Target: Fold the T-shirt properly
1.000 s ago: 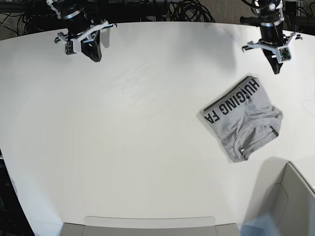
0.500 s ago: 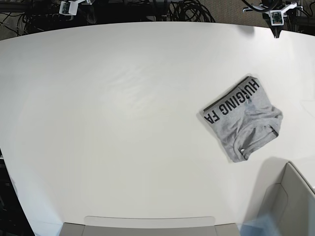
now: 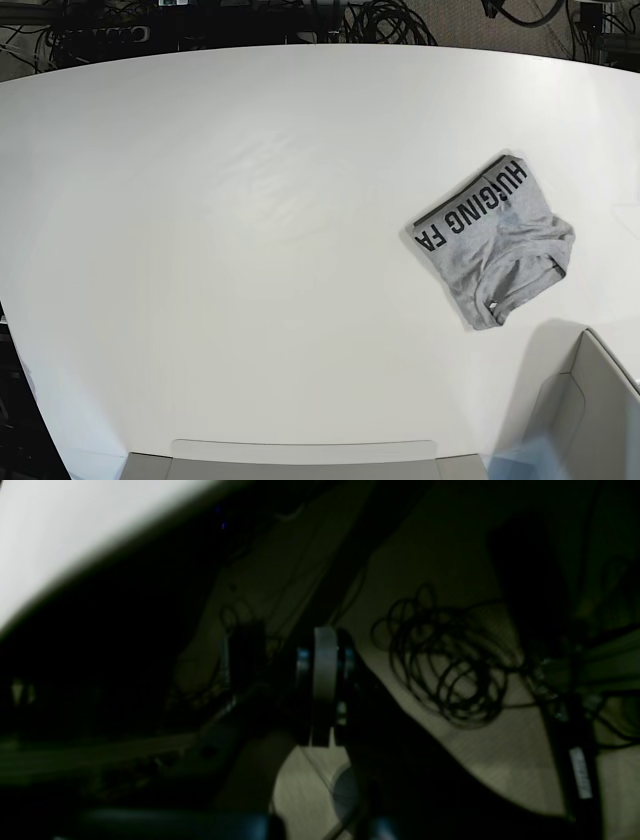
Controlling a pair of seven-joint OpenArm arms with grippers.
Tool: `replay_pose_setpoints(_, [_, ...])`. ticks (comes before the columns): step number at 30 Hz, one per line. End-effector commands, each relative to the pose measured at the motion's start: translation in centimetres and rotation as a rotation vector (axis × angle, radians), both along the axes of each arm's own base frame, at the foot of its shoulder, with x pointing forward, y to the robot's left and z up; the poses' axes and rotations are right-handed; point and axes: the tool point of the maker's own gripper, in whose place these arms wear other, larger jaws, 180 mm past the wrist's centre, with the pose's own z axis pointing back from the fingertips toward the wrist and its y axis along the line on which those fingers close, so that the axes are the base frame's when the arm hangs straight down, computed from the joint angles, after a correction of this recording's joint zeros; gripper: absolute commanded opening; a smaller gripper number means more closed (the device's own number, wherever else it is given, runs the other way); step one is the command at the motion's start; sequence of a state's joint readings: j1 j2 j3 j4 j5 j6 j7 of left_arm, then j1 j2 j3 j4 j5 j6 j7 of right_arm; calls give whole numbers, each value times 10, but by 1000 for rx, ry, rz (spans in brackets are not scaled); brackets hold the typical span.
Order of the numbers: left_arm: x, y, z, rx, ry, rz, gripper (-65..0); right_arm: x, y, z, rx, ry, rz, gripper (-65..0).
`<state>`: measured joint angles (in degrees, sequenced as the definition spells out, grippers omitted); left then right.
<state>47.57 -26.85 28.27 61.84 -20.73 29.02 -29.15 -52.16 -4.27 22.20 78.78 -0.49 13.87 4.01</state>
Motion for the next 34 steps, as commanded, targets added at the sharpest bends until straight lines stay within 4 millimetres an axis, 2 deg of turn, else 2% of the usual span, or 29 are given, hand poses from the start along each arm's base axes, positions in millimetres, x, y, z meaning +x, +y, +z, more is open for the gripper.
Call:
replay_pose_setpoints(1, [-12,-3,-6,7,23,1,-650,-7,-11,-3,-17,13,13,-650])
replay_pose_setpoints(6, [-33,-6,-42,51,112,53,-650,-18,-26,-38,-21,97,23,-650])
replay_pose_setpoints(11, [-48,-8,-74,103,216,91,-650,-26,-51,-69,-37,185,21,-650])
replay_pose_setpoints(15, [-52,-5,-91,143,276,109,-650,-29,-71,-86,-55,240,15,-650])
replay_pose_setpoints(19, [-58,-16,-113,38,357,157,-650,-32,-90,-102,-66,300,-10,-650])
replay_pose_setpoints(23, [-71,-15,-127,-127,408,391,-650,-33,-110,-114,-76,360,-42,-650])
replay_pose_setpoints(24, [-69,-16,-130,-177,404,451,-650,-31,-115,-117,-79,362,-53,-650])
replay_pose_setpoints(28, [-10,-25,-140,-350,271,576,-650,-25,-131,-123,-97,337,-117,-650])
replay_pose_setpoints(30, [9,-26,-143,-378,248,592,-650,-25,-138,-126,-129,351,-152,-650])
replay_pose_setpoints(32, [21,-29,-147,-395,262,597,-650,-26,-157,-127,-233,385,-182,-650])
replay_pose_setpoints(34, [20,-30,-150,-399,297,606,-650,-21,-176,-124,-365,405,-185,-650])
